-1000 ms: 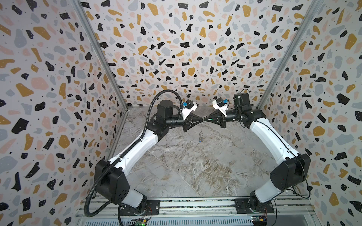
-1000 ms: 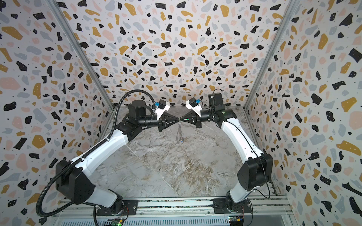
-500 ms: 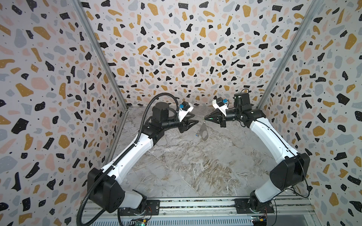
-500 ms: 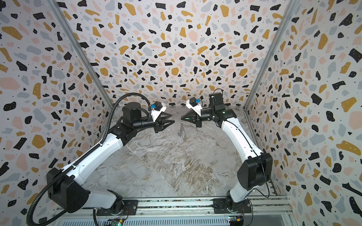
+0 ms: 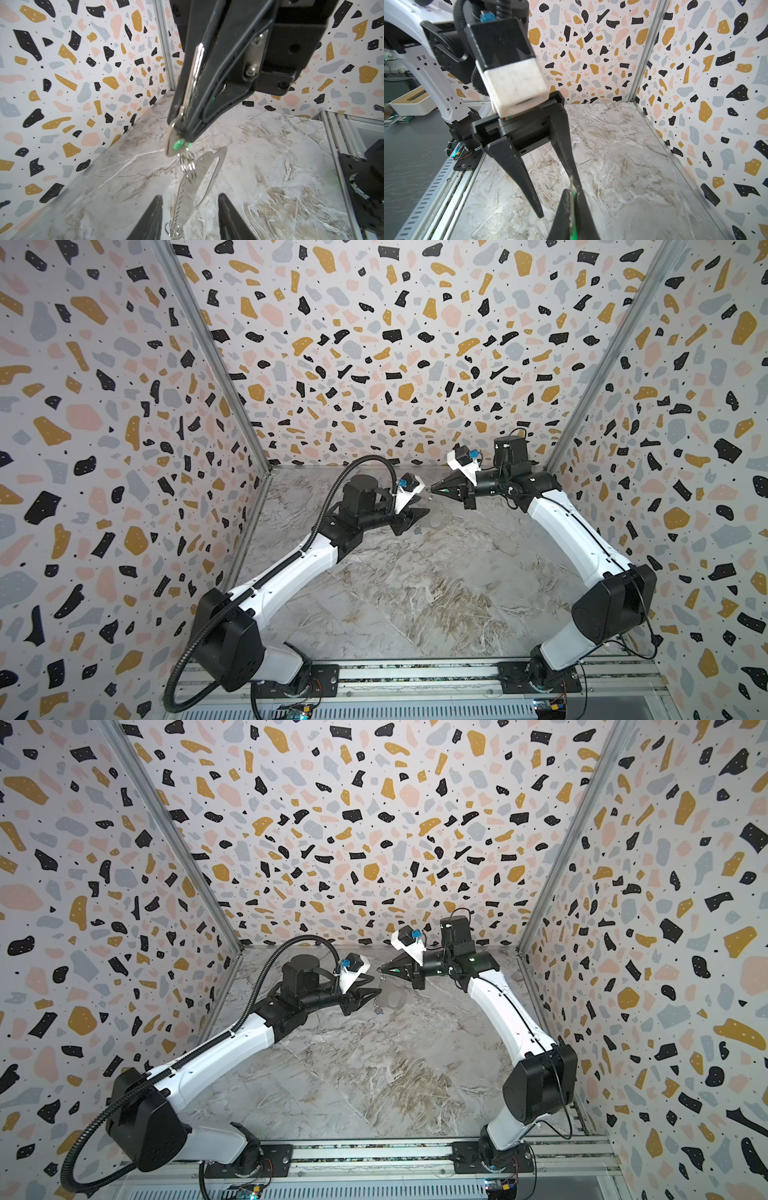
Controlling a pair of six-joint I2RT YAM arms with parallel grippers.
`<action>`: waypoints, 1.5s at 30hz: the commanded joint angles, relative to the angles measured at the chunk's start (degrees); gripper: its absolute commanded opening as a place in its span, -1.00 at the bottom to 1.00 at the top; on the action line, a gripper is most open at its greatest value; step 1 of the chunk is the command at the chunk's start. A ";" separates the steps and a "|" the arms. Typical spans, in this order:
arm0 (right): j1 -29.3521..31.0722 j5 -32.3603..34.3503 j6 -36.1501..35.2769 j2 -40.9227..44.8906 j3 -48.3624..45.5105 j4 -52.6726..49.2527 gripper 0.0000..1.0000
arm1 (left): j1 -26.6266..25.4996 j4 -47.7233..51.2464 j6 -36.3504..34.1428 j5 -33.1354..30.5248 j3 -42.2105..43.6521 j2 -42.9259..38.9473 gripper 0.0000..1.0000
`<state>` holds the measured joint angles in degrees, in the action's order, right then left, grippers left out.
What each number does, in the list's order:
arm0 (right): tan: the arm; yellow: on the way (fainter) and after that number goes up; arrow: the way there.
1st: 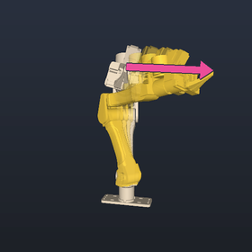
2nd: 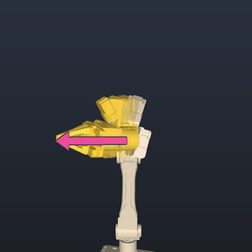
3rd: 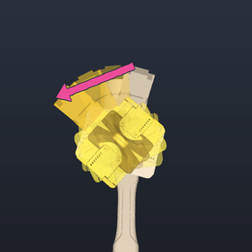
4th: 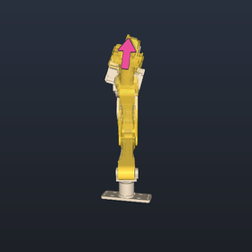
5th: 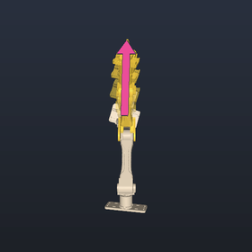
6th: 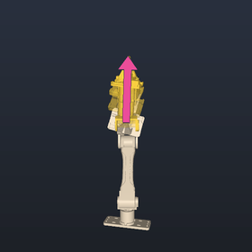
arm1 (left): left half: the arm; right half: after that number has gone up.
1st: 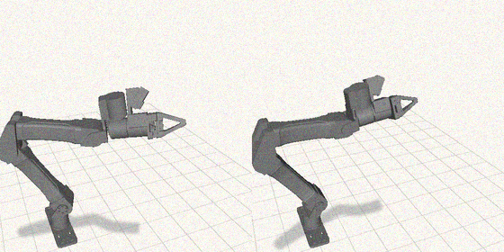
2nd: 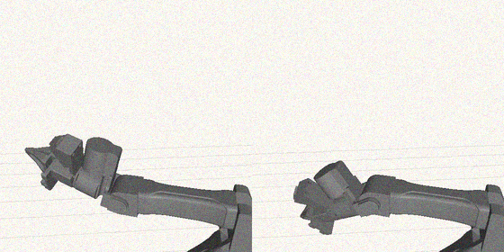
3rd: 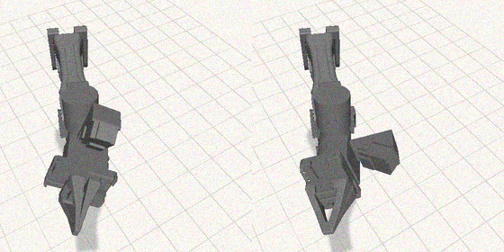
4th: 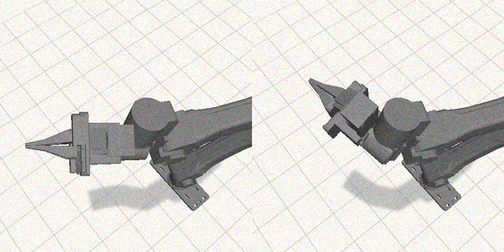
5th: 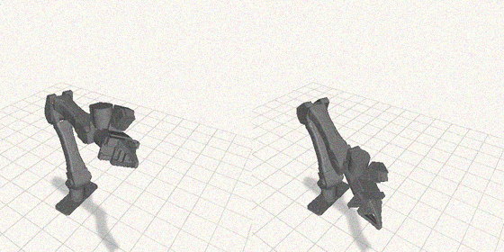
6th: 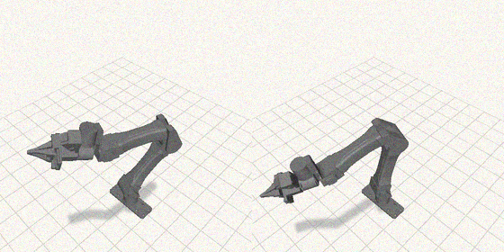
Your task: Remove the keys from the keyring
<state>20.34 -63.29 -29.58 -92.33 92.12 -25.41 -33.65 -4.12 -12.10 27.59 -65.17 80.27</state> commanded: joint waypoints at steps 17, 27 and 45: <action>0.84 1.98 2.50 1.83 1.79 2.84 -1.00 | -3.92 -9.92 -0.95 -8.57 2.57 -2.59 -0.37; 0.93 3.19 2.99 2.00 1.66 3.00 -1.00 | -6.58 -9.48 -2.58 -17.57 2.87 -2.66 -0.29; 1.55 7.34 6.95 2.36 1.18 4.99 -1.00 | -11.52 -19.60 0.24 -30.41 8.61 -4.74 -0.32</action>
<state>21.43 -56.36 -24.10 -92.33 92.12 -22.13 -44.51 -17.89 -13.23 -0.34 -57.12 76.38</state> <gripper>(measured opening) 0.065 0.342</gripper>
